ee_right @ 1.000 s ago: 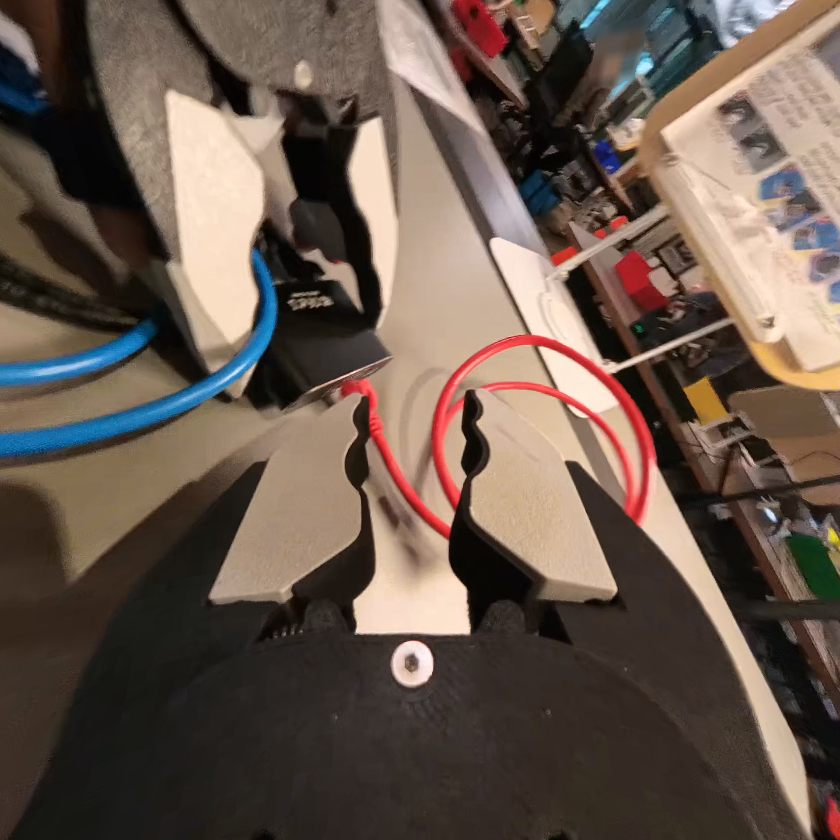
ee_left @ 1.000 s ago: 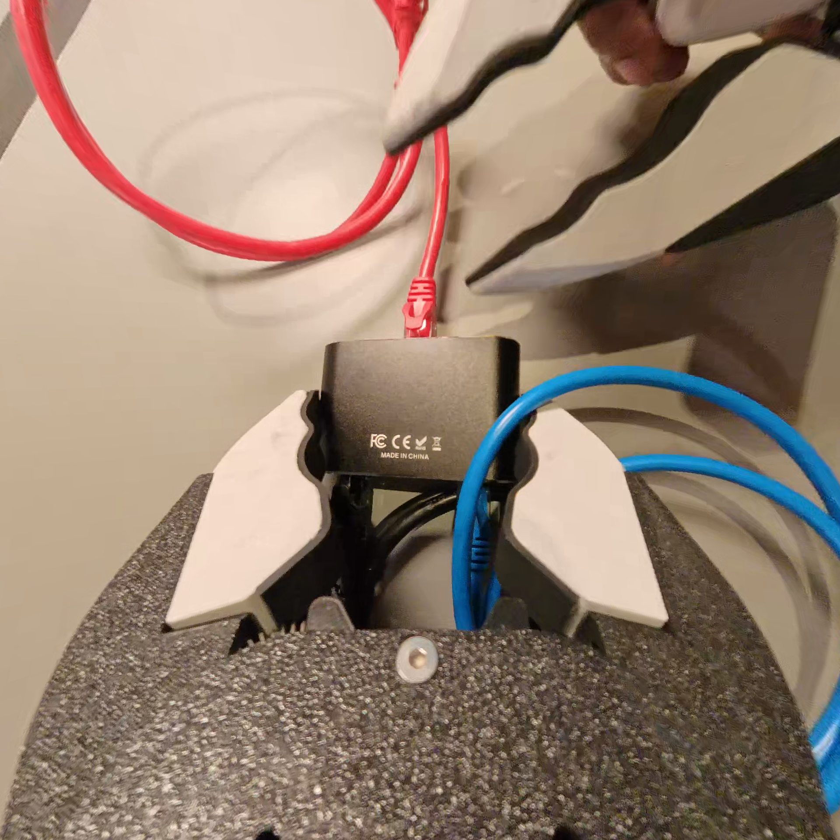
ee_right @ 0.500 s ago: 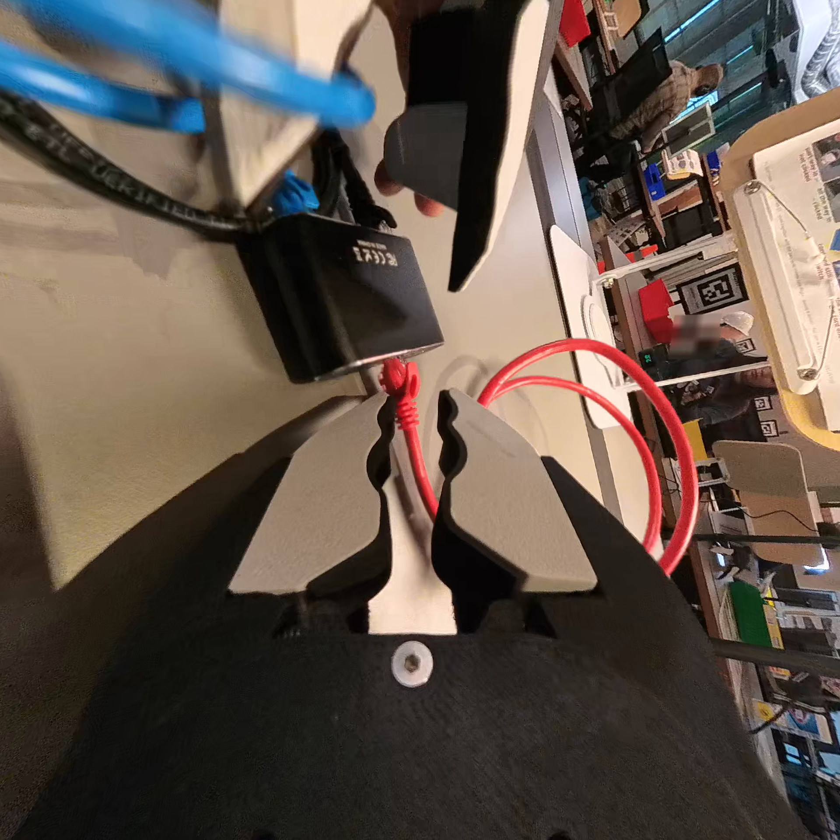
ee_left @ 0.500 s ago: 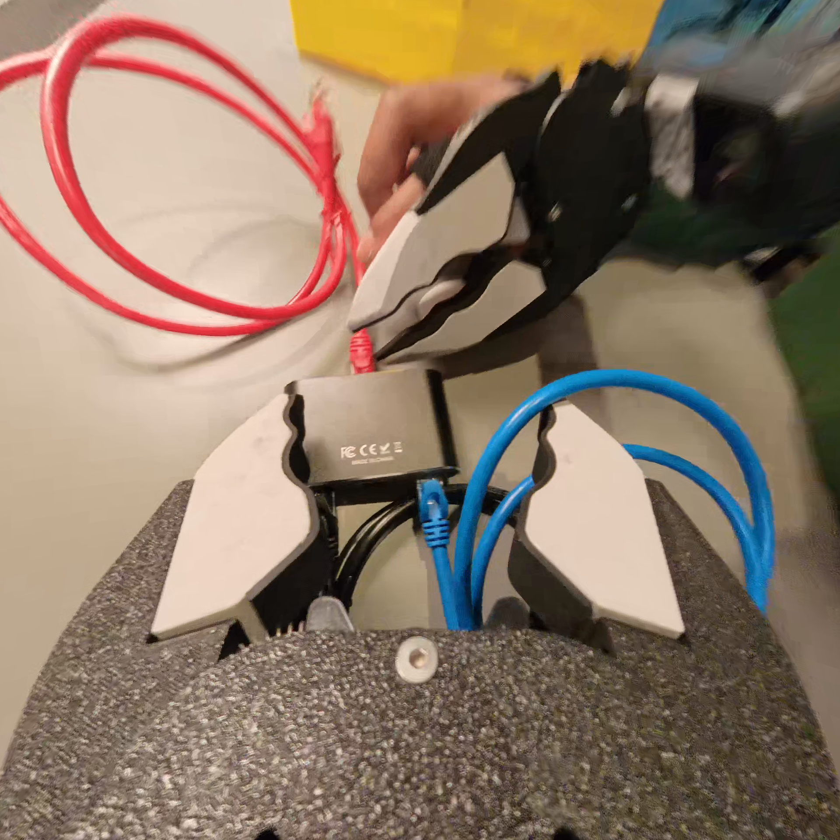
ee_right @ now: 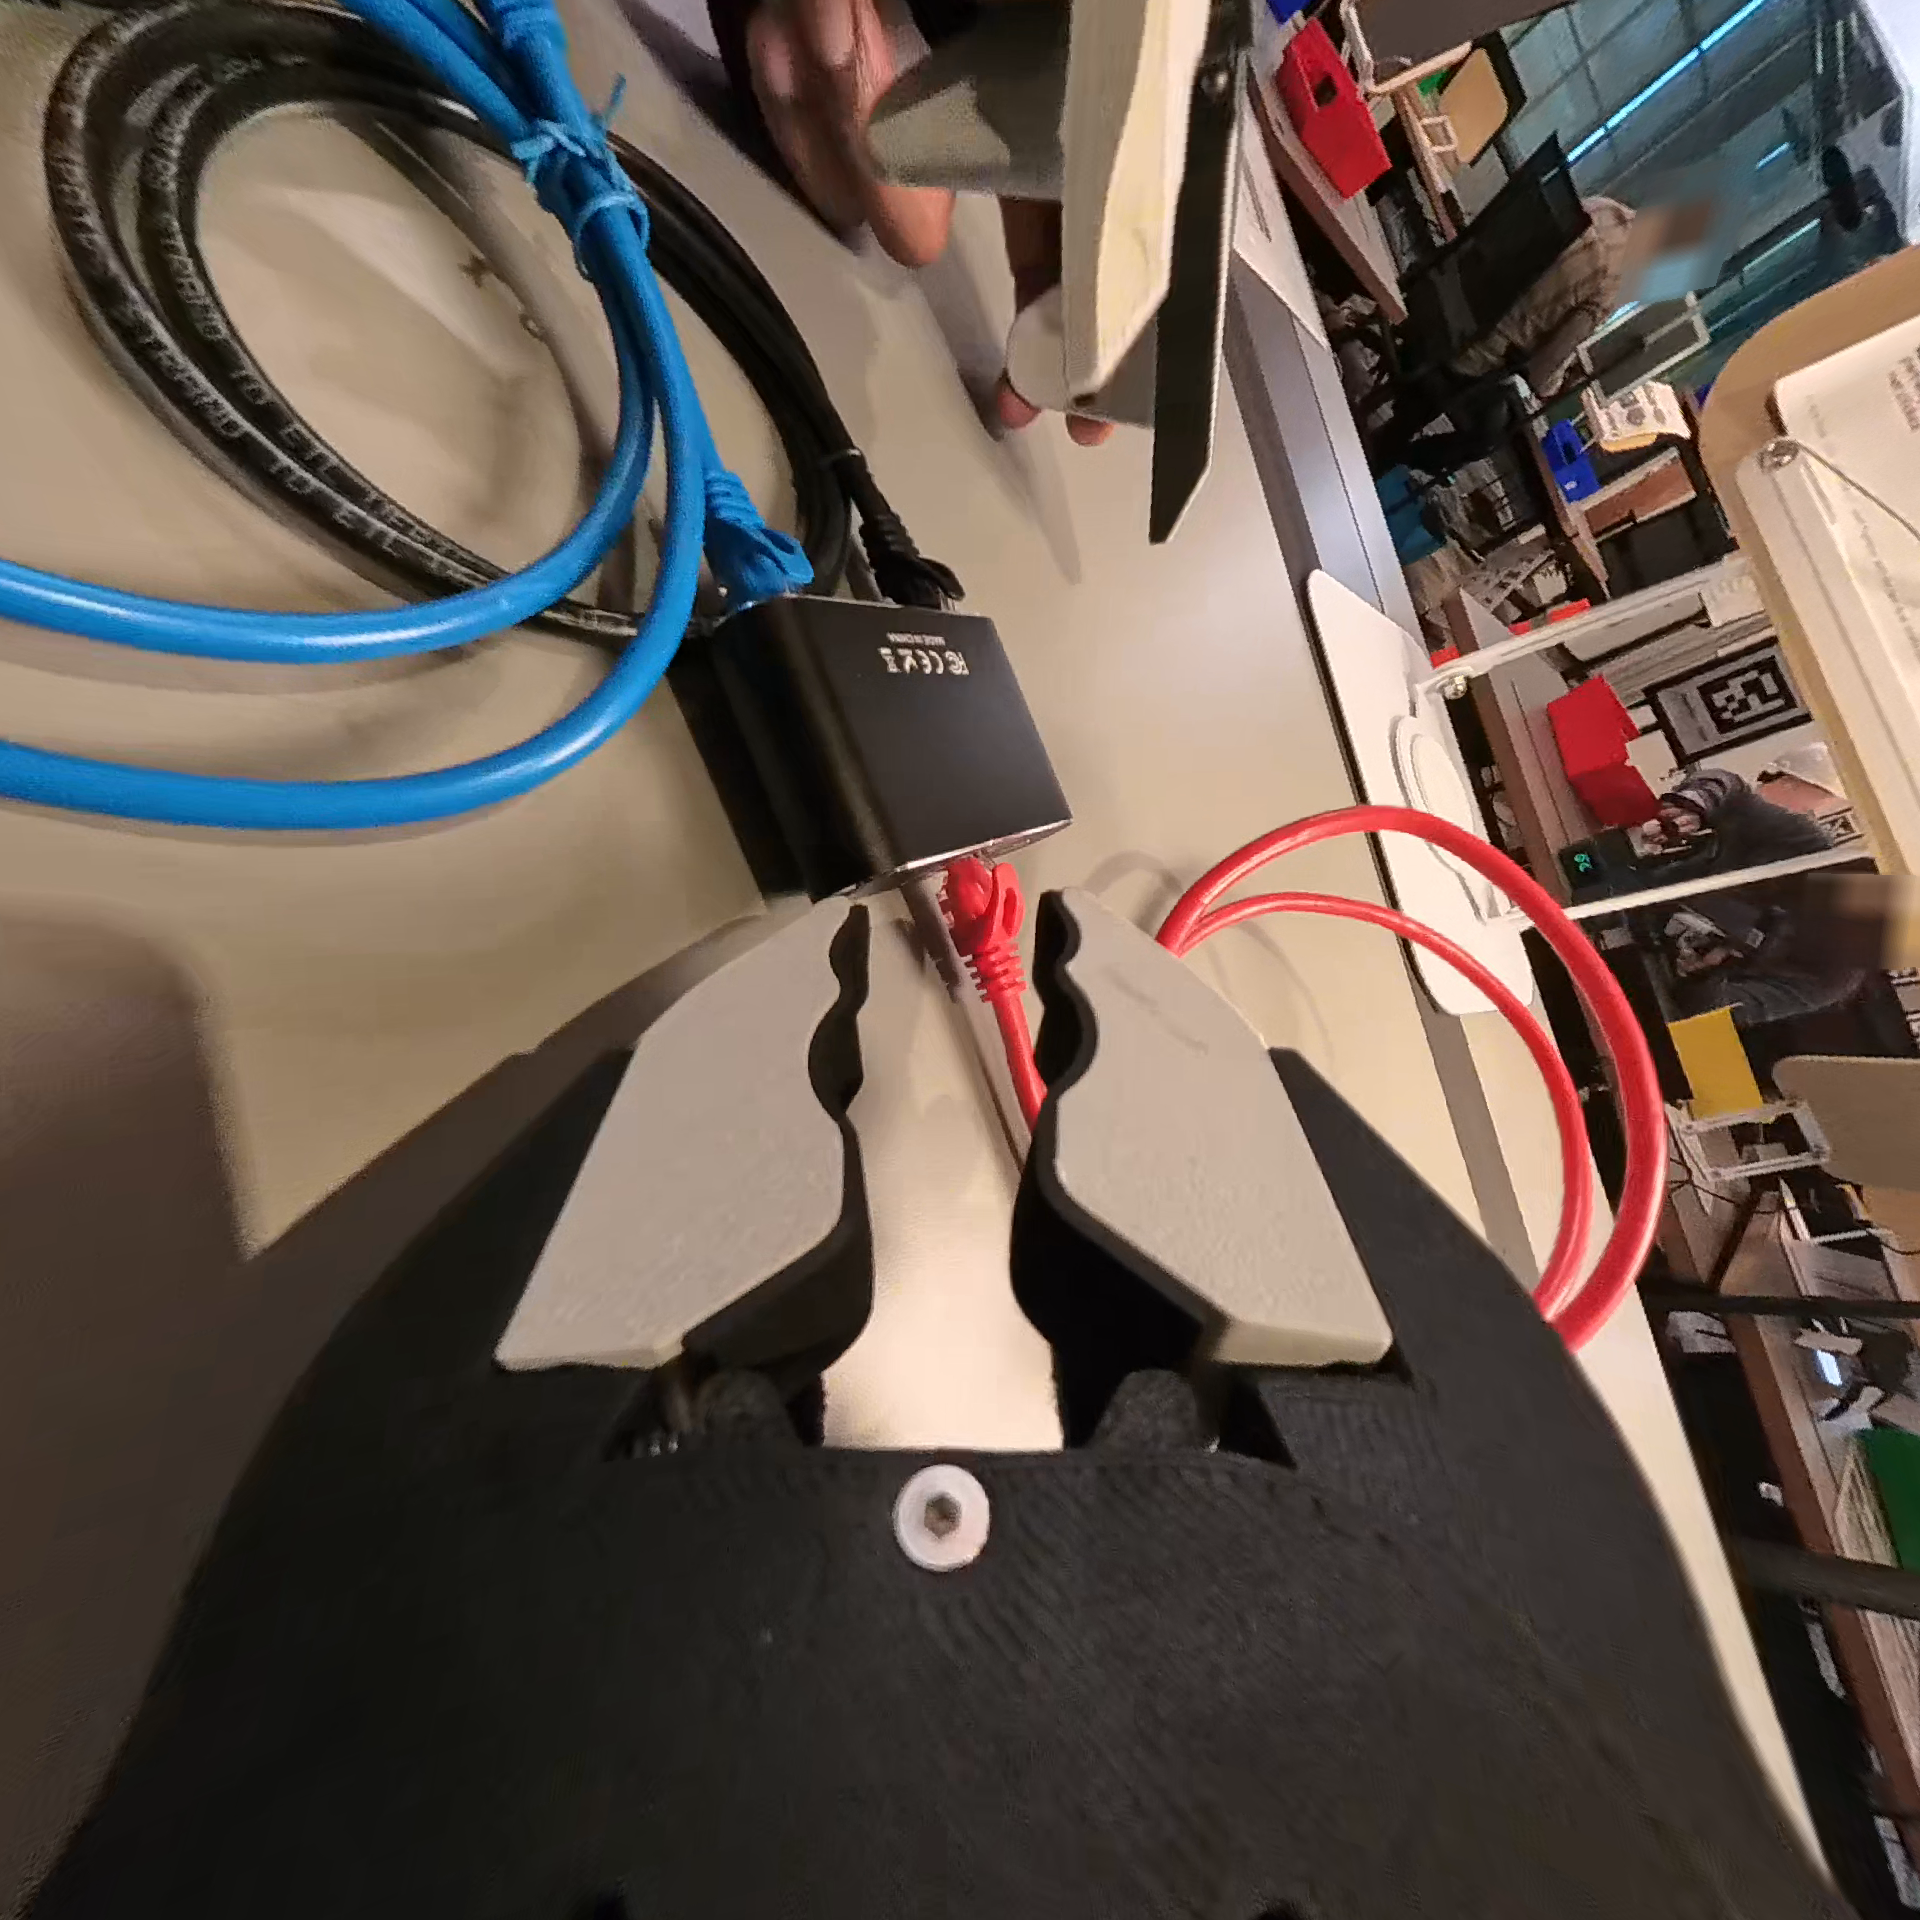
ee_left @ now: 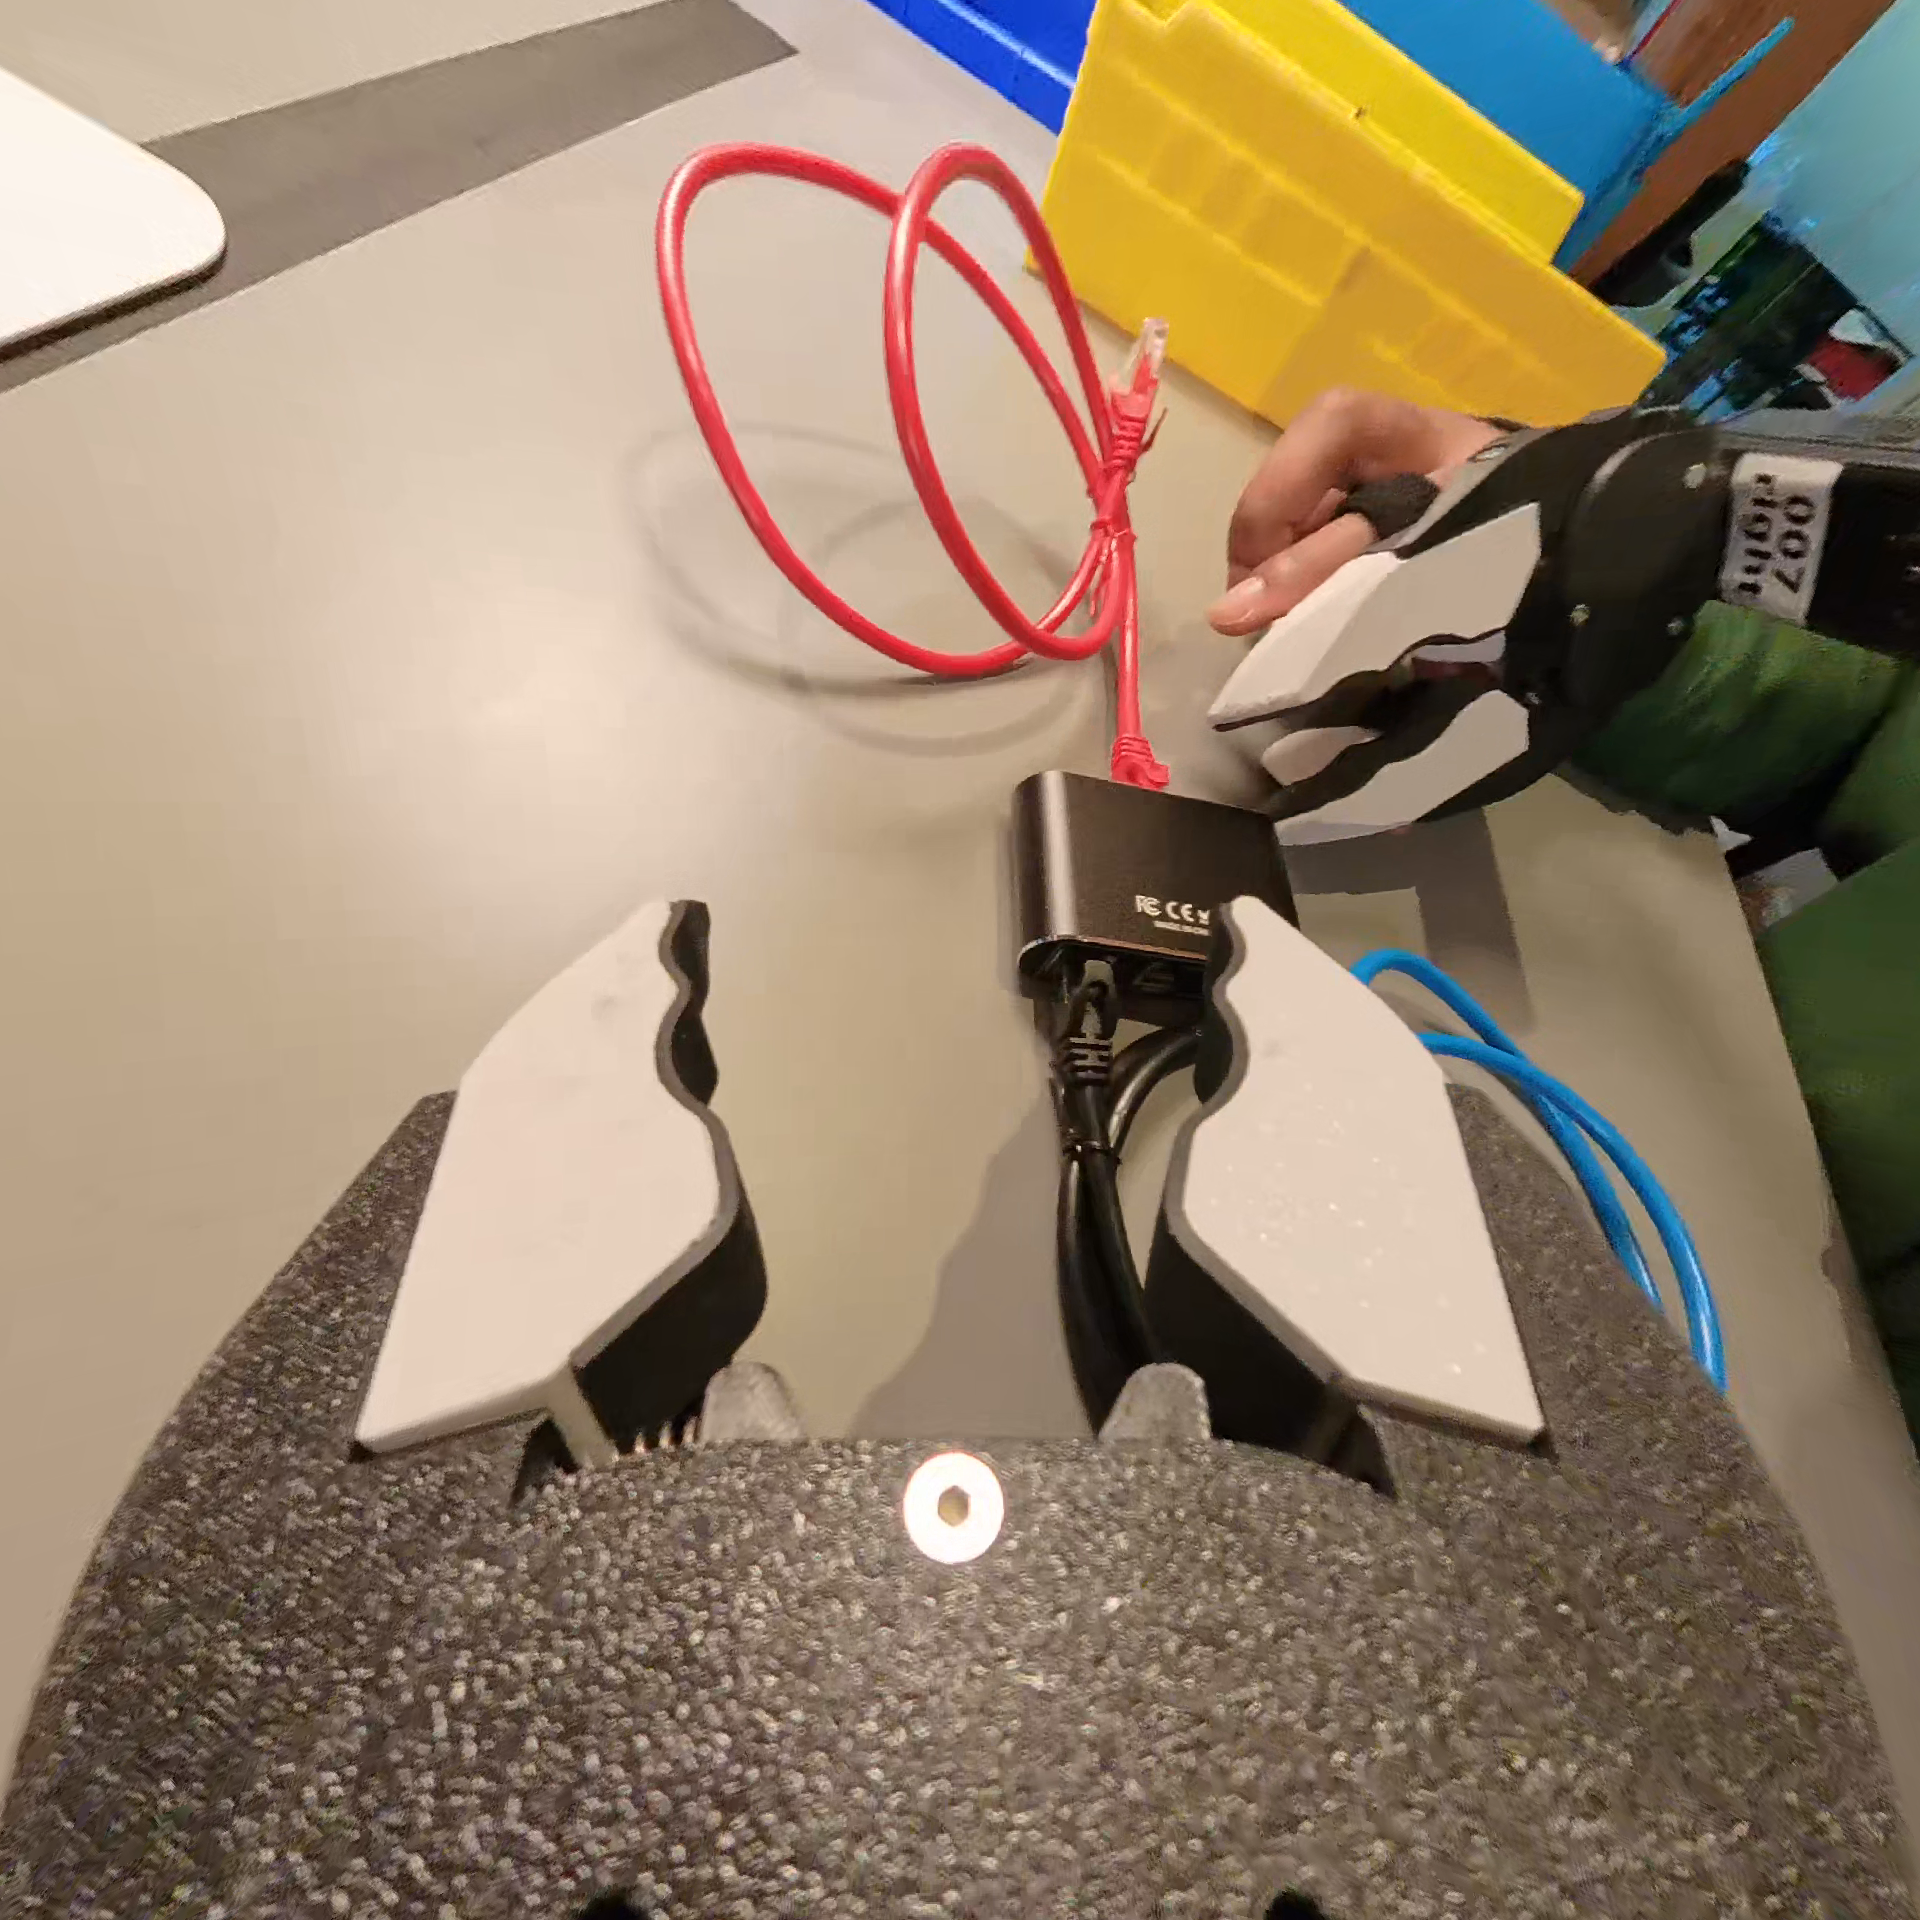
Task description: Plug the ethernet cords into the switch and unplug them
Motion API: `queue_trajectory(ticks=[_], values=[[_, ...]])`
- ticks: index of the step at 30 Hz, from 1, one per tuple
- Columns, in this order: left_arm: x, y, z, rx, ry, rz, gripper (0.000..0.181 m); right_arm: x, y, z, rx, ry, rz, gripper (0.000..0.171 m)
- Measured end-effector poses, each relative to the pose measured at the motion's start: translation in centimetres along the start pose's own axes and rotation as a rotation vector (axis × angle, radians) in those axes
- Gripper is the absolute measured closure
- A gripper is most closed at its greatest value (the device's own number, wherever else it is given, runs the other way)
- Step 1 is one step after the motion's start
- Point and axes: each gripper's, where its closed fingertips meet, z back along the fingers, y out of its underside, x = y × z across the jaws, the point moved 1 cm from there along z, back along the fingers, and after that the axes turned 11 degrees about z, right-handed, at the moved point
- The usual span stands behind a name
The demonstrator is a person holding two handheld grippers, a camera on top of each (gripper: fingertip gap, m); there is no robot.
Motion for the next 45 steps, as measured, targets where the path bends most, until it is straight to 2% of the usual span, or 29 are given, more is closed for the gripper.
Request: queue_trajectory(ticks=[8, 11, 14, 16, 20, 22, 26, 28, 30, 34, 36, 41, 45], values=[[0.0, 0.9, -1.0, 0.078, -0.050, -0.046, 0.089, 1.1, -1.6, 0.3, -0.058, -0.060, 0.006, 0.130], [0.0, -1.1, -0.4, -0.077, -0.106, -0.102, 0.102, 1.0, -1.8, 0.1, -0.051, -0.046, -0.002, 0.130], [0.1, -4.9, 1.8, -0.404, -0.272, -0.298, 0.137, 1.3, -1.8, -0.1, -0.018, -0.101, -0.108, 0.129], [0.3, -5.9, 2.9, -0.510, -0.397, -0.452, 0.140, 1.4, -1.8, -0.2, -0.017, -0.132, -0.166, 0.121], [1.0, -6.0, 2.2, -0.498, -0.572, -0.723, 0.131, 1.2, -1.9, -0.2, -0.021, -0.093, -0.137, 0.121], [1.0, -6.3, 1.6, -0.493, -0.605, -0.779, 0.126, 1.1, -1.9, -0.1, -0.019, -0.070, -0.114, 0.124], [1.0, -6.7, 1.2, -0.472, -0.605, -0.739, 0.128, 1.2, -1.9, -0.1, -0.016, -0.042, -0.073, 0.132], [0.5, -6.9, 1.8, -0.493, -0.581, -0.715, 0.152, 1.1, -1.9, -0.1, -0.011, -0.042, -0.079, 0.133], [0.5, -7.2, 2.7, -0.529, -0.590, -0.690, 0.162, 1.0, -1.8, -0.2, -0.008, -0.043, -0.087, 0.133], [2.1, -6.2, 2.3, -0.453, -0.507, -0.504, 0.160, 0.9, -1.9, -0.1, -0.023, -0.028, -0.066, 0.130], [2.6, -6.1, 2.8, -0.455, -0.524, -0.463, 0.155, 0.9, -2.1, -0.1, -0.029, -0.010, -0.044, 0.129], [1.2, -5.3, 3.4, -0.484, -0.535, -0.558, 0.150, 0.6, -1.9, 0.2, 0.024, 0.090, -0.022, 0.128], [0.5, -4.3, 2.6, -0.420, -0.503, -0.525, 0.150, 0.7, -2.1, 0.3, 0.061, 0.151, 0.013, 0.132]])
